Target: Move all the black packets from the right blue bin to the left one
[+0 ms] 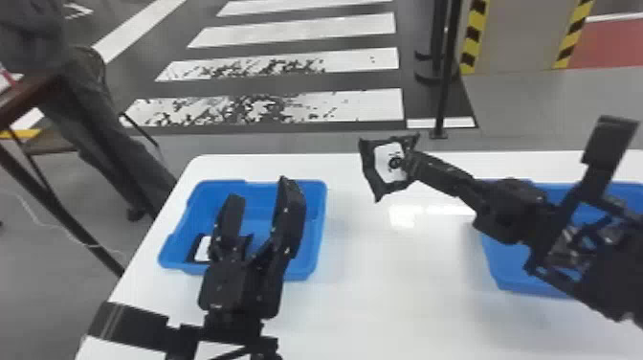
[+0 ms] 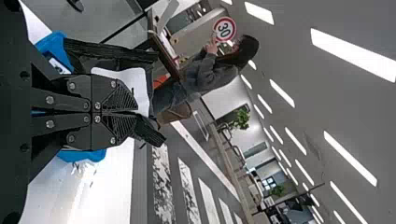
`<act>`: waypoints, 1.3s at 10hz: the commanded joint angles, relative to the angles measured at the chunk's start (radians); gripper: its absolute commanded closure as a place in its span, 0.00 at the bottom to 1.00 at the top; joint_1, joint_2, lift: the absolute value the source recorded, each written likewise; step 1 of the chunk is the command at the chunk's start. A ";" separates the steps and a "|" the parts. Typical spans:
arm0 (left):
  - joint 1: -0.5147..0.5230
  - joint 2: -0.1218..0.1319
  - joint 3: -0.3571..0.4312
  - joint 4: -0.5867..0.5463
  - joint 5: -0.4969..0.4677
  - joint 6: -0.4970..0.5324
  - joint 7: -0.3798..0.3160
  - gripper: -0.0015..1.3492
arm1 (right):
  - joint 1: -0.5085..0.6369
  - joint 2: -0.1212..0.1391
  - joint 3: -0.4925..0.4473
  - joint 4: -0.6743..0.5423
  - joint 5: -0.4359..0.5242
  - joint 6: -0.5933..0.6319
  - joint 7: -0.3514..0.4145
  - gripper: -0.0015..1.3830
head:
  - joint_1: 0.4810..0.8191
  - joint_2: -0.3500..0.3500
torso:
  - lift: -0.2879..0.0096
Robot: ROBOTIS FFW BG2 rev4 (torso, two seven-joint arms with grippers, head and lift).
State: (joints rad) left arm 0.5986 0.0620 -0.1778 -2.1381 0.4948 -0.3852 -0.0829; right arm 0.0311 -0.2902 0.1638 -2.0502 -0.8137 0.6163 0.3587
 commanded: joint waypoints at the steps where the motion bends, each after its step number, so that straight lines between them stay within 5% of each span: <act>1: -0.007 0.004 -0.004 -0.001 0.002 0.037 -0.009 0.11 | -0.021 -0.007 0.050 0.009 -0.034 -0.003 0.002 0.86 | 0.63 0.77 | 0.50; 11: -0.032 0.019 -0.032 -0.001 -0.010 0.108 -0.032 0.12 | -0.070 -0.027 0.197 0.034 -0.132 -0.010 0.006 0.86 | 0.63 0.86 | 0.50; 12: -0.032 0.018 -0.030 -0.001 -0.030 0.105 -0.028 0.31 | -0.070 -0.027 0.199 0.034 -0.132 -0.010 0.006 0.86 | 0.63 0.87 | 0.50; 13: -0.022 0.019 -0.022 -0.030 -0.064 0.142 0.000 0.81 | -0.070 -0.029 0.199 0.034 -0.134 -0.010 0.006 0.86 | 0.63 0.87 | 0.50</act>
State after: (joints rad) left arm 0.5732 0.0806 -0.2033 -2.1567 0.4464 -0.2600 -0.0796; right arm -0.0393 -0.3186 0.3621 -2.0162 -0.9471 0.6061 0.3651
